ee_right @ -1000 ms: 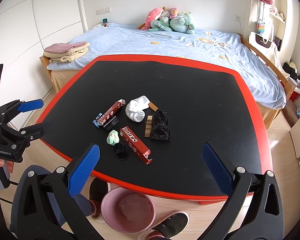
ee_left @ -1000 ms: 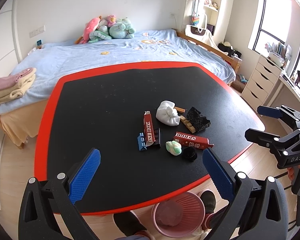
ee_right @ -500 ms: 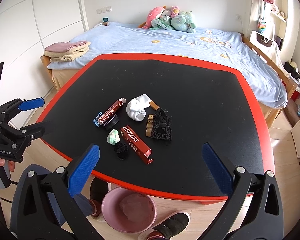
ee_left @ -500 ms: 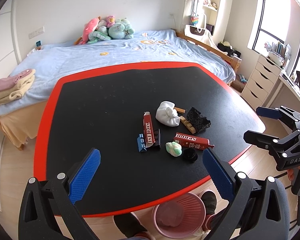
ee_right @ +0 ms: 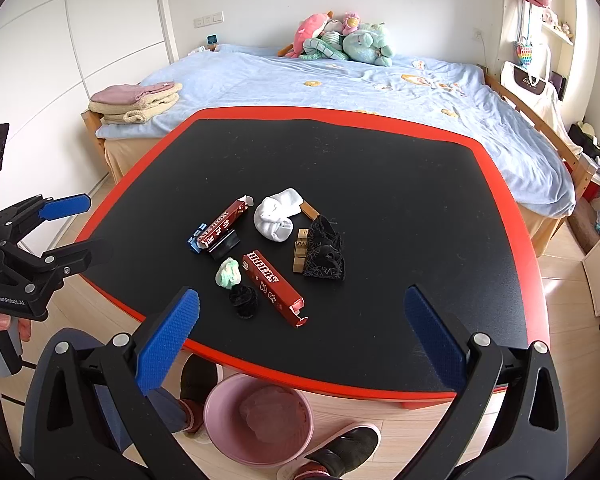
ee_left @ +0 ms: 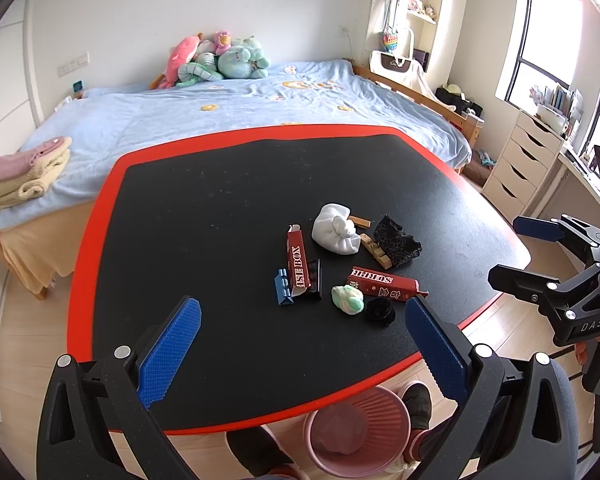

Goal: Collect trash

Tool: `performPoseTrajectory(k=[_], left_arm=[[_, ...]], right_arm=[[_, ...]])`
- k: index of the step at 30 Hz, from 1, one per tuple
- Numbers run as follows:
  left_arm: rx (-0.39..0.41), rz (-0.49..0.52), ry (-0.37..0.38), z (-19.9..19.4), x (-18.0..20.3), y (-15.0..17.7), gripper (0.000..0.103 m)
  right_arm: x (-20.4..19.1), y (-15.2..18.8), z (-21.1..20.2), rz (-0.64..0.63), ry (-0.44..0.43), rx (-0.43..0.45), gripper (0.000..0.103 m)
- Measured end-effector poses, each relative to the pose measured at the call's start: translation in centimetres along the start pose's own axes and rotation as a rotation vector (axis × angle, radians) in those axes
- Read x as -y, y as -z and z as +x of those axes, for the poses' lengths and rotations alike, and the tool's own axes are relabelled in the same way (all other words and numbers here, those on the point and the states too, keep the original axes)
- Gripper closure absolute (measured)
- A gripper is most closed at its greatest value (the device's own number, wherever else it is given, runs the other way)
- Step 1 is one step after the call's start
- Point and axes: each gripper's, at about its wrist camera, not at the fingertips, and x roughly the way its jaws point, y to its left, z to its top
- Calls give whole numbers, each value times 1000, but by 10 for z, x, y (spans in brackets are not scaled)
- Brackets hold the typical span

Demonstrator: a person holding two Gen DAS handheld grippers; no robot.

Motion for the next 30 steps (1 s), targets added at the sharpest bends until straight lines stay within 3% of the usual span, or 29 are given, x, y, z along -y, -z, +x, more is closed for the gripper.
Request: performPoseTrajectory(k=[17, 30], left_arm=[[-43, 6, 20, 20, -3, -18, 5], [-199, -2, 29, 91, -16, -46, 5]], right_arm=[[7, -9, 20, -10, -6, -29, 3], [25, -34, 83, -17, -31, -146, 3]])
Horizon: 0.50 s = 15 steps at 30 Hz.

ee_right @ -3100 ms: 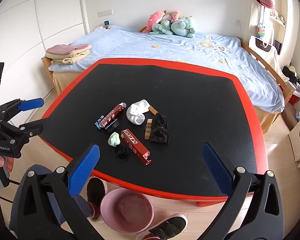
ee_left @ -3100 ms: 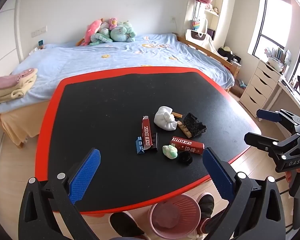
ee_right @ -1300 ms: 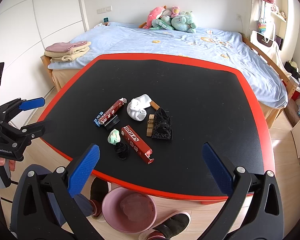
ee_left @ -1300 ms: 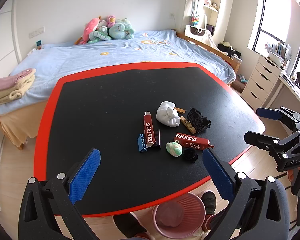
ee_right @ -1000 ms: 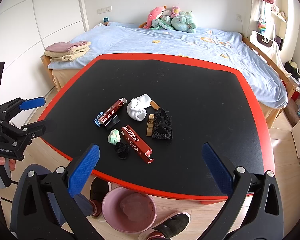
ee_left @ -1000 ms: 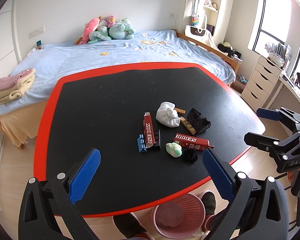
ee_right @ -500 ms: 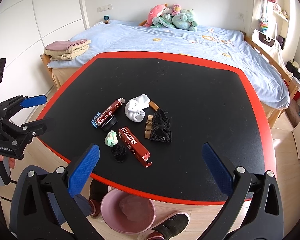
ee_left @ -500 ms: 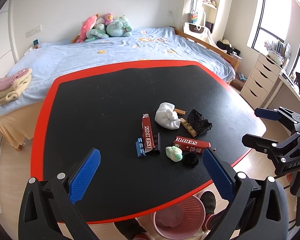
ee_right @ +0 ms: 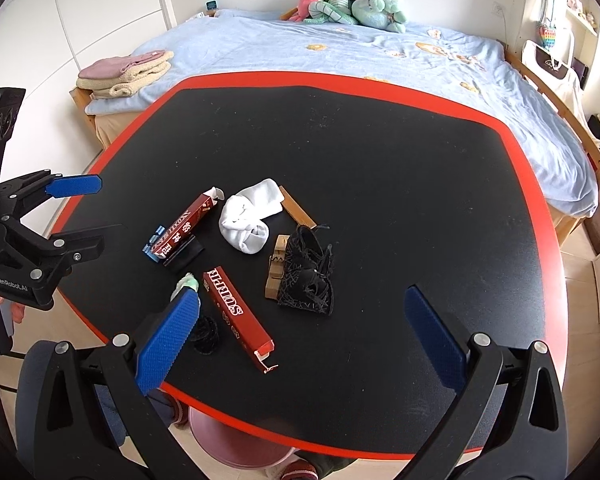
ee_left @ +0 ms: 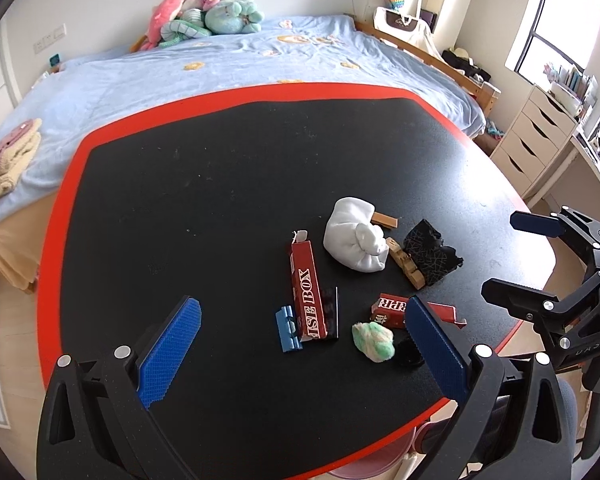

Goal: Collect trash
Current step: 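Grasp the black mesh item with the right gripper while the left gripper grasps the red printed box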

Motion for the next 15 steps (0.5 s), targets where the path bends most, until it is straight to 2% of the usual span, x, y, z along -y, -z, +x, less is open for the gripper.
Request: performPoseTrajectory(k=[6, 10, 12, 14, 15], left_arm=[[-77, -33, 5, 30, -8, -14, 5], [-92, -35, 18, 43, -10, -18, 6], [-101, -35, 25, 49, -11, -18, 11], [-117, -35, 36, 55, -12, -18, 23], [-122, -34, 37, 57, -12, -18, 25]], right_arm=[[15, -8, 26, 48, -40, -58, 3], [20, -11, 39, 56, -52, -79, 3], [22, -11, 44, 61, -60, -89, 4], [22, -11, 48, 63, -69, -96, 16], [22, -11, 50, 64, -69, -103, 23]])
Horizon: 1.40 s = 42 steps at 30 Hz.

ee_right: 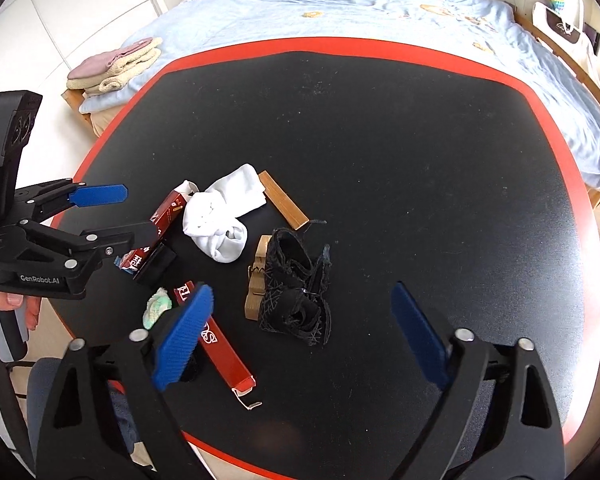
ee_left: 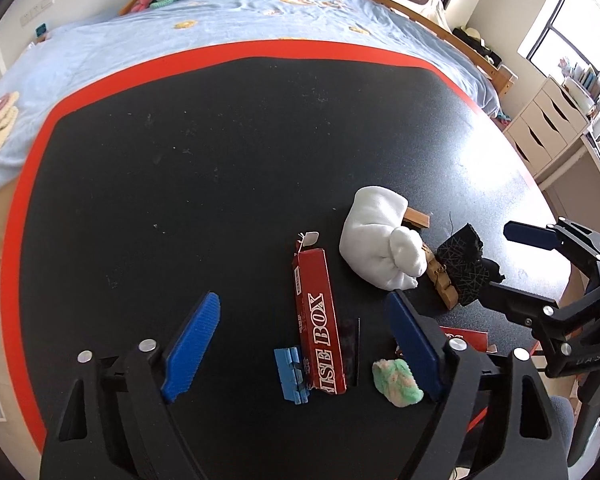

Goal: Collect trash
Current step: 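Grasp the black mesh item with the right gripper while the left gripper grasps the red printed box, then carry both held items off the table toward the pink wastebasket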

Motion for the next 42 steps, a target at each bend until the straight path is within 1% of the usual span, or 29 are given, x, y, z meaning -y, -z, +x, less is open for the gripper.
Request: performPoseTrajectory(k=[2, 3, 4, 5, 6, 7, 8, 9, 10, 11, 13, 20, 27, 32, 34, 35, 37, 42], left_arm=[[-8, -4, 8, 4, -2, -1, 31], [-12, -7, 11, 6, -3, -1, 33], [-14, -8, 14, 7, -2, -1, 38], [-17, -8, 16, 8, -2, 0, 46], [-20, -7, 19, 9, -1, 0, 49], [-21, -5, 22, 10, -1, 0, 55], [-20, -3, 23, 10, -1, 1, 63], [-18, -2, 23, 11, -1, 0, 66], [-18, -1, 26, 11, 0, 1, 73], [-17, 1, 28, 11, 0, 1, 82], [-14, 8, 28, 13, 3, 0, 89], [19, 15, 23, 9, 8, -3, 89], [69, 27, 13, -12, 9, -1, 89], [102, 46, 9, -33, 16, 12, 89], [116, 51, 8, -42, 18, 20, 89], [123, 54, 8, -47, 20, 24, 89], [141, 67, 4, -60, 23, 36, 89], [183, 94, 16, -84, 35, 52, 89]], right_arm=[[1, -1, 3, 4, -16, -9, 26], [2, -1, 5, 7, -24, -10, 30], [2, -1, 6, 8, -29, -10, 35], [3, -1, 8, 11, -37, -10, 38], [4, -1, 9, 15, -44, -13, 44], [4, 0, 11, 15, -45, -16, 51], [4, 0, 12, 15, -50, -17, 54], [3, 0, 12, 17, -57, -19, 61], [3, 0, 13, 15, -61, -19, 67], [3, 1, 13, 13, -58, -19, 69], [1, 1, 13, 16, -62, -15, 71], [3, 5, 4, 15, -48, 8, 75], [-2, 4, -19, 10, -34, 58, 75], [-10, 12, -46, 3, -25, 104, 75], [-13, 21, -59, -1, -23, 123, 75], [-20, 21, -61, -6, -20, 132, 75], [-25, 29, -73, -9, -22, 150, 75], [-40, 48, -99, -26, -20, 191, 75]])
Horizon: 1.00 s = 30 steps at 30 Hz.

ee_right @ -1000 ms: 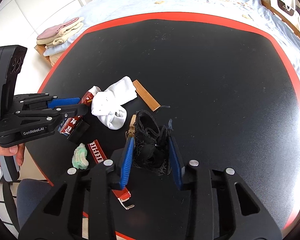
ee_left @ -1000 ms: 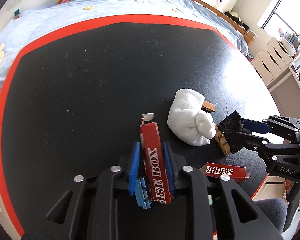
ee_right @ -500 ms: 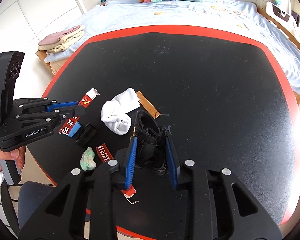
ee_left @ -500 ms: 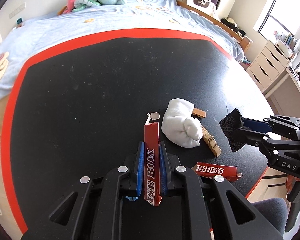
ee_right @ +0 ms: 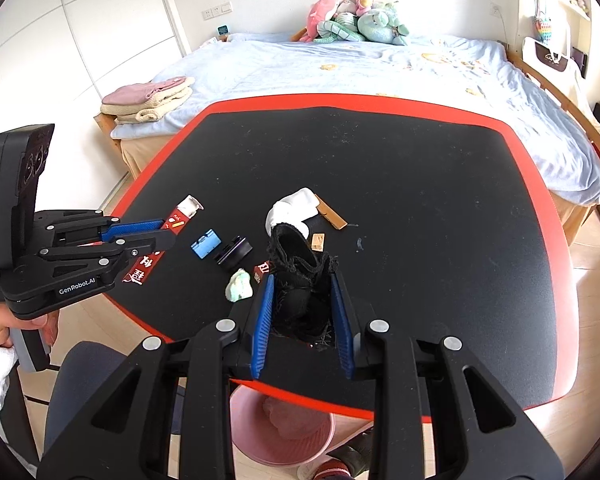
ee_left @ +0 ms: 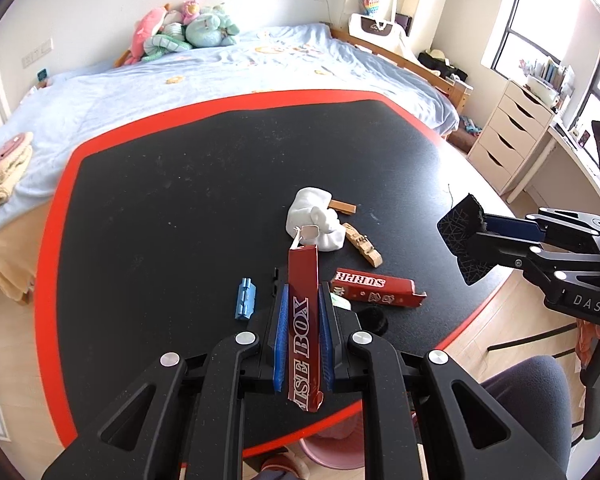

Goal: Collect trash
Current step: 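Carry both held items off the table toward the pink wastebasket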

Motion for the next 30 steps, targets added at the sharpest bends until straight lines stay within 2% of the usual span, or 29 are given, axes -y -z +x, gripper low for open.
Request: performPoseTrajectory(k=[6, 12, 21, 30], left_arm=[[30, 20, 23, -23, 17, 21, 89], [24, 45, 43, -34, 33, 47, 89], [-20, 63, 84, -39, 52, 87, 89], [-58, 65, 107, -39, 63, 112, 89]], right_arm=[[-16, 30, -32, -3, -13, 33, 75], [-29, 60, -45, -29, -7, 17, 75], [-41, 103, -46, -49, -30, -49, 75], [-46, 122, -45, -36, -61, -79, 75]])
